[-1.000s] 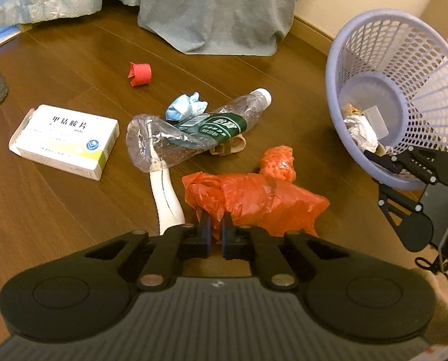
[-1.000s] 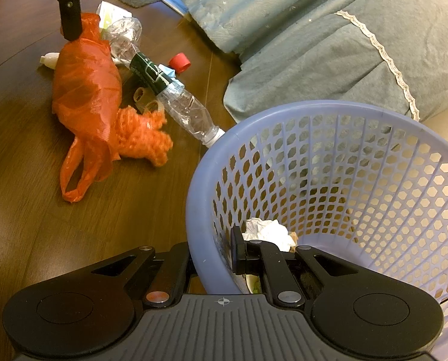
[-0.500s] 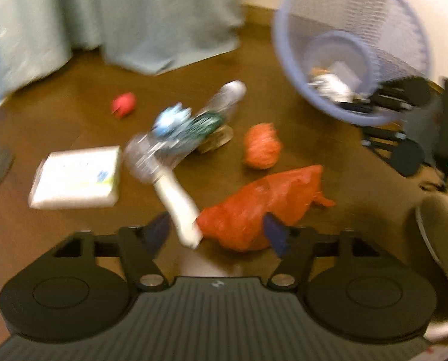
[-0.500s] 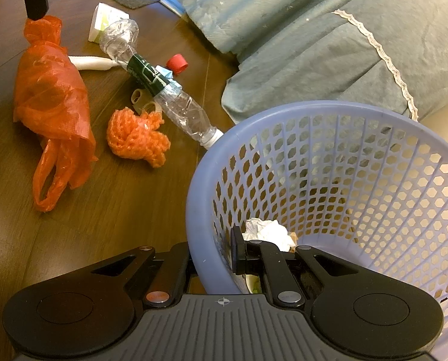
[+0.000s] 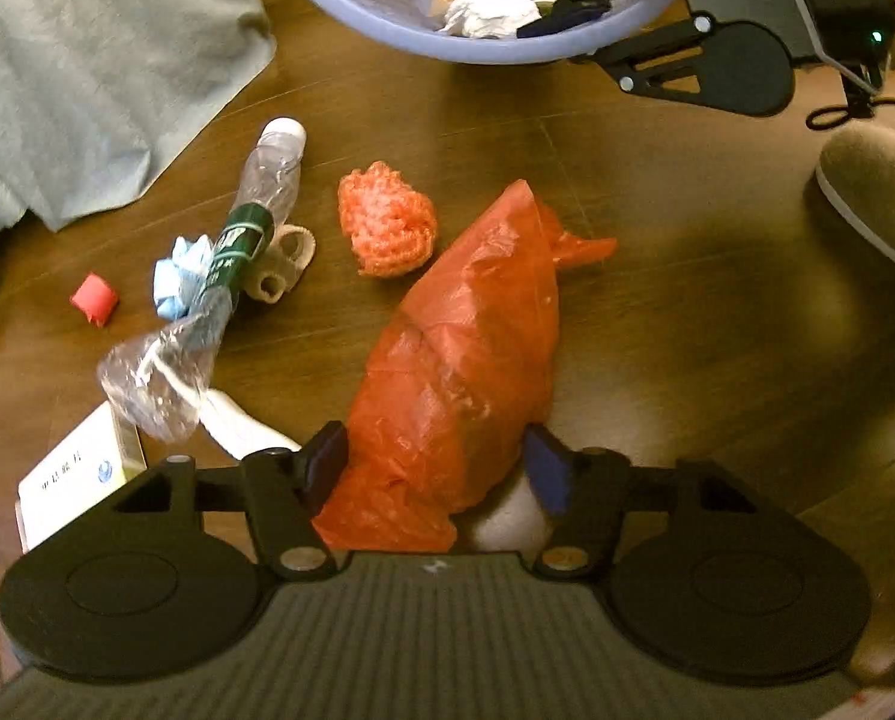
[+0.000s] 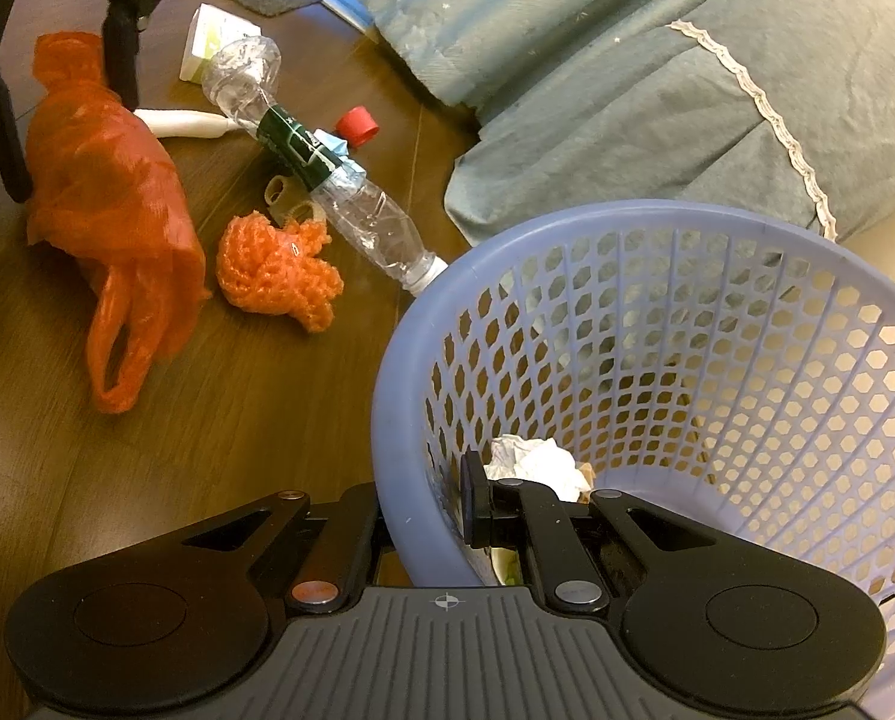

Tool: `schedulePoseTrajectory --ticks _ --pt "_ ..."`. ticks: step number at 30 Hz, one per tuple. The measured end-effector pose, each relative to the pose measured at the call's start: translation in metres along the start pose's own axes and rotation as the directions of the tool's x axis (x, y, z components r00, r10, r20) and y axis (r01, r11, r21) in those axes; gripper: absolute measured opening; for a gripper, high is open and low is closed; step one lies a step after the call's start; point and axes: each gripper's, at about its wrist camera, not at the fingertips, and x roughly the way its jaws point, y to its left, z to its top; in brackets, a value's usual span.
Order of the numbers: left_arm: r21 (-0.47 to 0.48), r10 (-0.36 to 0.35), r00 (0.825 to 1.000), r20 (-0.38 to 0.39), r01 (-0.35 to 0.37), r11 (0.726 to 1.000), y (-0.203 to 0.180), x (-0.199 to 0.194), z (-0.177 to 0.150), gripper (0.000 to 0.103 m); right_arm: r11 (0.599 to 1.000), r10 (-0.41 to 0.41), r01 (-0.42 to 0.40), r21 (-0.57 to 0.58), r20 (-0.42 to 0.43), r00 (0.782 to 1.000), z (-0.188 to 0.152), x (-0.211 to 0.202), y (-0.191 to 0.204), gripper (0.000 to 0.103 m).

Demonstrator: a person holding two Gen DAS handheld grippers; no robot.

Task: Collect trash
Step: 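Lift the orange bag with the left gripper toward the basket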

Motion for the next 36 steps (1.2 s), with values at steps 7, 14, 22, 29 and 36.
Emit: schedulePoseTrajectory --ticks 7,14,22,29,36 --pt "-0.14 0.011 1.0 -0.011 -0.013 0.99 0.005 -0.014 -0.002 0.036 1.0 0.0 0.0 0.003 0.0 1.0 0.0 0.0 -0.001 0.005" --pt "-0.324 0.051 0.999 -0.018 -0.054 0.944 0.02 -0.044 0.003 0.035 1.0 0.0 0.0 0.002 0.0 1.0 0.0 0.0 -0.002 0.005" --pt "-0.445 0.068 0.997 -0.024 -0.071 0.892 0.041 -0.057 0.01 0.035 1.0 -0.001 0.001 0.004 0.0 1.0 -0.001 0.0 -0.002 0.005" --pt "-0.458 0.072 0.997 -0.021 -0.073 0.886 0.042 -0.058 0.013 0.035 1.0 -0.001 0.001 0.004 -0.001 1.0 -0.001 0.0 -0.002 0.005" --pt "-0.467 0.075 0.997 -0.014 -0.072 0.881 0.044 -0.059 0.014 0.035 1.0 0.0 0.0 0.004 -0.001 1.0 -0.001 0.0 -0.001 0.005"
